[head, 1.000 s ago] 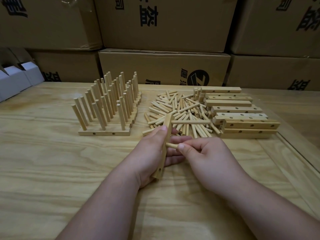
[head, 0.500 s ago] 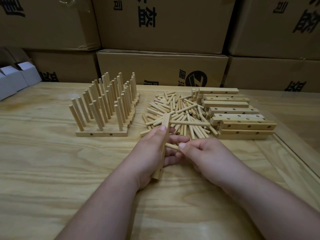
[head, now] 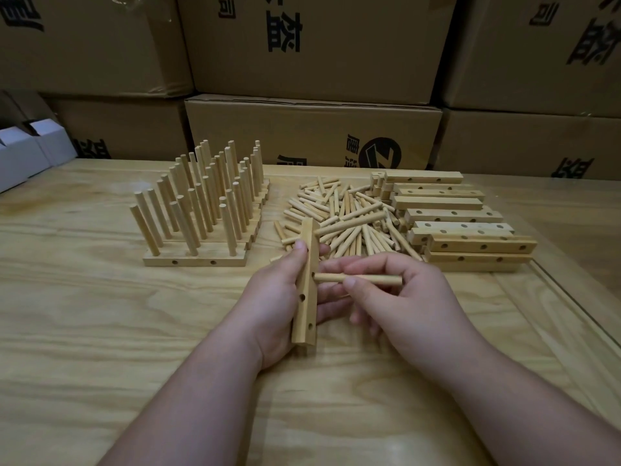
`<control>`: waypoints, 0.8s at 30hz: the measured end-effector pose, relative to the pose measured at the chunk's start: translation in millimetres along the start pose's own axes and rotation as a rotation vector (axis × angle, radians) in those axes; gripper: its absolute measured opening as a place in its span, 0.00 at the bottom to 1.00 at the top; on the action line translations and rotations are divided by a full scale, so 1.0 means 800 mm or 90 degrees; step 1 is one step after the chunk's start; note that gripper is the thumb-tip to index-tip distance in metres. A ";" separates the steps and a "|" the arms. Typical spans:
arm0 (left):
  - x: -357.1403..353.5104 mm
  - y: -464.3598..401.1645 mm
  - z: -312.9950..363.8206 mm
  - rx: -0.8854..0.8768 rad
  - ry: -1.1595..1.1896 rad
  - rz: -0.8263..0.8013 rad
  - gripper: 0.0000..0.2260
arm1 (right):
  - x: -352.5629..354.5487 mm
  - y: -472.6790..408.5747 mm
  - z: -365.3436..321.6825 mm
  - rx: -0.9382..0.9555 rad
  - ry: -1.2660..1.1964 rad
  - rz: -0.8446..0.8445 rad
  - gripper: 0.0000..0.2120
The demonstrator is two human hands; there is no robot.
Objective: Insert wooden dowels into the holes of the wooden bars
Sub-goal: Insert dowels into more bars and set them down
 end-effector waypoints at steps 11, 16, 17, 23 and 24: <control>-0.013 0.005 -0.001 -0.008 -0.033 -0.063 0.19 | 0.009 0.000 -0.018 0.145 0.294 0.001 0.07; -0.017 0.009 0.001 -0.053 -0.089 -0.053 0.17 | -0.013 0.007 -0.034 0.291 0.468 -0.082 0.07; -0.018 0.010 0.001 -0.060 -0.098 -0.051 0.16 | -0.014 0.008 -0.034 0.296 0.476 -0.081 0.07; -0.022 0.014 0.003 -0.082 -0.141 -0.057 0.16 | -0.007 0.005 -0.017 0.174 0.388 -0.039 0.13; -0.023 0.015 0.004 -0.086 -0.149 -0.058 0.16 | -0.007 0.005 -0.009 0.117 0.352 -0.040 0.14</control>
Point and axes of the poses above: each hand's wrist, its own y-axis away from the middle knuckle, its own x-axis out of the back of the hand, z = x × y, the point moved 10 cm from there along -y, towards the middle knuckle, and after that the axes turned 13 degrees about z, right-handed, at the moved point
